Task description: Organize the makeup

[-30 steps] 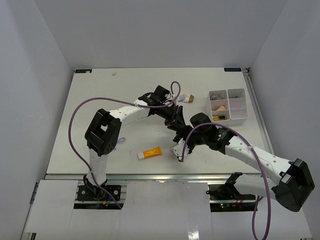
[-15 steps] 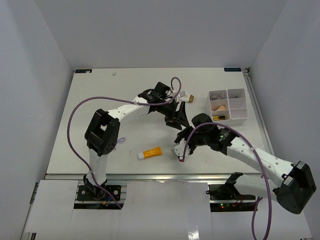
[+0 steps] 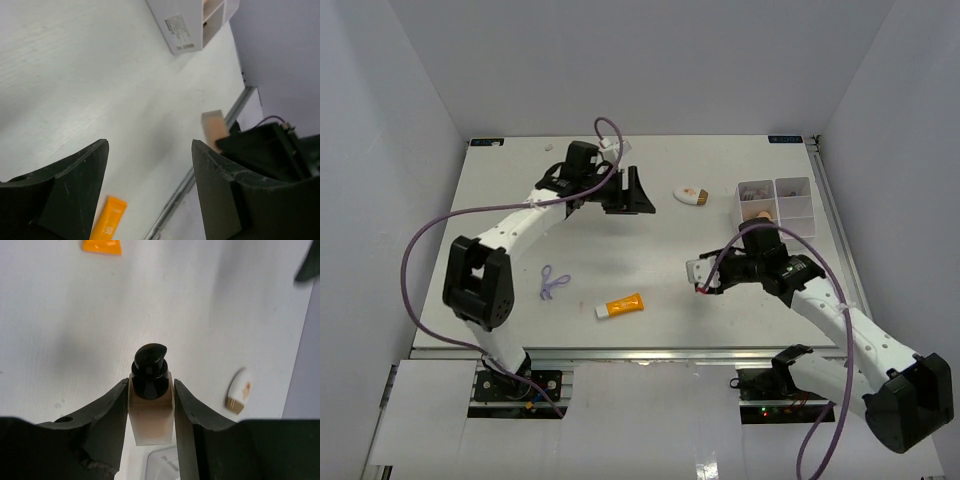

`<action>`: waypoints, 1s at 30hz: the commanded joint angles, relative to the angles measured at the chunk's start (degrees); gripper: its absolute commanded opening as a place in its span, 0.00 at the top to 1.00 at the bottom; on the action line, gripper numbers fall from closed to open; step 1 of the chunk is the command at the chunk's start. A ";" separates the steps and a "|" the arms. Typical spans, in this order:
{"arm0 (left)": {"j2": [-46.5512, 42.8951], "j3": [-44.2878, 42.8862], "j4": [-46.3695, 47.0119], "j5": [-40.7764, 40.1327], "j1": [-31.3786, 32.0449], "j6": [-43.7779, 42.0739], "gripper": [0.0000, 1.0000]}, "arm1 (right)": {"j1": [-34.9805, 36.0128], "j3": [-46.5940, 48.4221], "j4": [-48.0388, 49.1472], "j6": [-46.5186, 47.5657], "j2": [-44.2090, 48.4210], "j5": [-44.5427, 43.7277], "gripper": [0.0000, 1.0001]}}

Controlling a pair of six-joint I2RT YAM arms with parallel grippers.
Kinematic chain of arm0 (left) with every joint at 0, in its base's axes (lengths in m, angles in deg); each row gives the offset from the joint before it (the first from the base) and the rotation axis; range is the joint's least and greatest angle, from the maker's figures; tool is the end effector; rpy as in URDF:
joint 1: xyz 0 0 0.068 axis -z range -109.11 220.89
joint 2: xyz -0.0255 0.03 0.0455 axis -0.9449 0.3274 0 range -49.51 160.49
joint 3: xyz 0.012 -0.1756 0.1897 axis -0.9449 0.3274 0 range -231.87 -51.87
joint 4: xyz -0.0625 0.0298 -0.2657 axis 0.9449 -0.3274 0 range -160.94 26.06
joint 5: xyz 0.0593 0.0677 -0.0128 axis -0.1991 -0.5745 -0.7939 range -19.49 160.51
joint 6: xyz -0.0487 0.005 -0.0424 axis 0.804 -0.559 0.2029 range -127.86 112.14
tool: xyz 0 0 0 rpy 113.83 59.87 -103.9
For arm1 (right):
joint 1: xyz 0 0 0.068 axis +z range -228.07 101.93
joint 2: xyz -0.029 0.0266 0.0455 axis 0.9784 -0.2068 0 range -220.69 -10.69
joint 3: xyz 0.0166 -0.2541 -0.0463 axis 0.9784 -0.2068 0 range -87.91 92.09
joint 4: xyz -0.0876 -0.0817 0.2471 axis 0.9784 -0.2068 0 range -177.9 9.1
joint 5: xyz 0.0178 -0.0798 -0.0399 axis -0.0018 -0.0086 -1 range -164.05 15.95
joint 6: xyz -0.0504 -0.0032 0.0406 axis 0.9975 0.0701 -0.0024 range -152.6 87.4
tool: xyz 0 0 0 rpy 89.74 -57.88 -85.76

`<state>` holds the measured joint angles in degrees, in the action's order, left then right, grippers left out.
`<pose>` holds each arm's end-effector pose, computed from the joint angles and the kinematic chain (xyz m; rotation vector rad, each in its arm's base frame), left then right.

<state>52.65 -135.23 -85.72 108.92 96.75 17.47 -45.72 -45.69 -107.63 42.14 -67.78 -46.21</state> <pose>0.3672 -0.2129 0.2568 0.3898 2.3624 -1.2126 0.1893 0.1478 0.2357 -1.9053 1.1046 0.1500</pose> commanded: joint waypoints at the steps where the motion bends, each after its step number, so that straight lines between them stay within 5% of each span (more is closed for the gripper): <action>1: -11.91 14.05 7.44 -9.73 -1.69 -8.59 0.22 | -18.07 3.37 8.74 -16.66 -1.38 11.44 0.92; 6: -20.42 23.71 15.02 -12.41 -1.69 -9.48 0.23 | -33.17 0.08 30.46 -41.06 -1.63 15.93 0.92; 13: -29.41 32.60 18.92 -16.88 -1.69 -12.21 0.21 | -43.67 -3.91 59.92 -68.05 -5.47 9.53 0.92; 21: -31.19 33.78 18.96 -17.04 -1.69 -12.68 0.21 | -45.27 -1.30 70.60 -78.62 -15.37 -8.91 0.92; 30: -31.23 33.96 18.80 -16.94 -1.69 -12.82 0.21 | -45.96 4.48 75.89 -82.57 -27.16 -11.64 0.92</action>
<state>23.22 -101.83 -68.13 92.31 95.09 5.62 -91.15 -45.58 -41.74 -37.12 -92.96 -54.88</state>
